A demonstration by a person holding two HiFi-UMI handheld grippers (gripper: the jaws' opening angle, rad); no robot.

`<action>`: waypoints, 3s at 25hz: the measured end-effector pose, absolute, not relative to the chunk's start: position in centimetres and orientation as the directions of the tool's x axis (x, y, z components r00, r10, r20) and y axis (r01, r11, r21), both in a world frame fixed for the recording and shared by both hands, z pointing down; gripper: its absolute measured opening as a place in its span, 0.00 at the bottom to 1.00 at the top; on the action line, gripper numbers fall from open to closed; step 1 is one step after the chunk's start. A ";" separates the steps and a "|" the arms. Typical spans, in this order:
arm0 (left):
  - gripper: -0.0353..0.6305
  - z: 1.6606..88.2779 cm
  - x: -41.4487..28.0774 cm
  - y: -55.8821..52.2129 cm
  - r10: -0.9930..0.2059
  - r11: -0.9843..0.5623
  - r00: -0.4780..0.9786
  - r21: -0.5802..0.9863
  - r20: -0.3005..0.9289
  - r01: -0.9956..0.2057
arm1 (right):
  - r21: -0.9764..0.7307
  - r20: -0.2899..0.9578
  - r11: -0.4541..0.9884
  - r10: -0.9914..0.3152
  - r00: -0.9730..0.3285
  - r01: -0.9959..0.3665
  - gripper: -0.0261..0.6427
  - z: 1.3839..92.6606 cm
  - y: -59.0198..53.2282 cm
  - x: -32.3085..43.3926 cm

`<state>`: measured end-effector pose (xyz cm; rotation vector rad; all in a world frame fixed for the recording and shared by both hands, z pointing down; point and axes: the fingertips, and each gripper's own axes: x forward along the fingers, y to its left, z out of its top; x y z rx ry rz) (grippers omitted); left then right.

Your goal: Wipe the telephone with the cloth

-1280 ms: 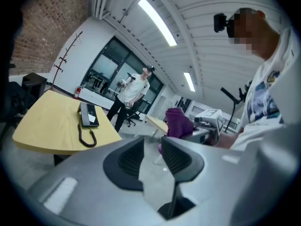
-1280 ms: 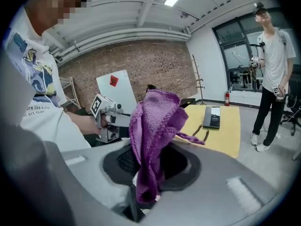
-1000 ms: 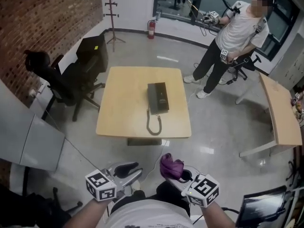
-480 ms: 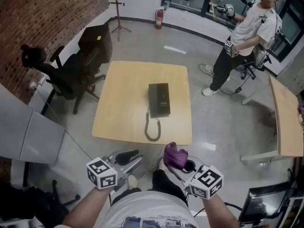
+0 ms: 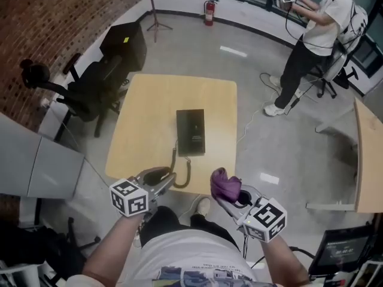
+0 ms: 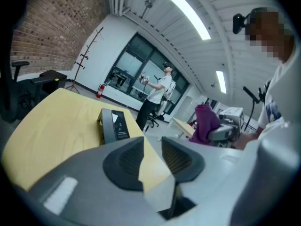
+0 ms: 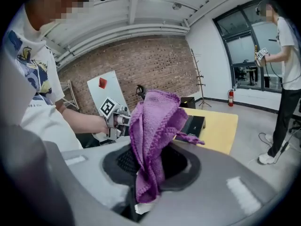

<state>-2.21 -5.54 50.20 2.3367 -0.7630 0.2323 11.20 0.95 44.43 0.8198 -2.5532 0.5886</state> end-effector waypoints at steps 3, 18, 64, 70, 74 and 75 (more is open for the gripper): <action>0.24 51.7 -1.9 -7.4 -0.461 -0.586 0.799 0.544 0.386 -0.601 | -0.288 0.484 0.729 -0.449 -0.751 -0.621 0.17 45.0 0.0 12.3; 0.29 60.6 -2.2 -19.3 -0.350 -0.493 0.816 0.650 0.461 -0.579 | -0.293 0.521 0.586 -0.565 -0.640 -0.756 0.17 45.1 -4.1 13.1; 0.20 63.3 1.8 -21.0 -0.266 -0.425 0.880 0.772 0.393 -0.473 | -0.263 0.591 0.433 -0.634 -0.499 -0.862 0.17 44.7 -2.8 10.9; 0.18 61.9 1.0 -20.7 -0.301 -0.417 0.880 0.779 0.368 -0.469 | -0.269 0.574 0.467 -0.625 -0.529 -0.843 0.17 44.4 -3.0 11.9; 0.18 59.9 0.6 -20.5 -0.338 -0.388 0.892 0.819 0.300 -0.422 | -0.268 0.555 0.517 -0.607 -0.569 -0.813 0.17 44.4 -4.0 11.8; 0.18 59.1 0.5 -20.3 -0.347 -0.380 0.898 0.834 0.272 -0.399 | -0.267 0.548 0.529 -0.604 -0.579 -0.805 0.17 44.3 -4.4 11.8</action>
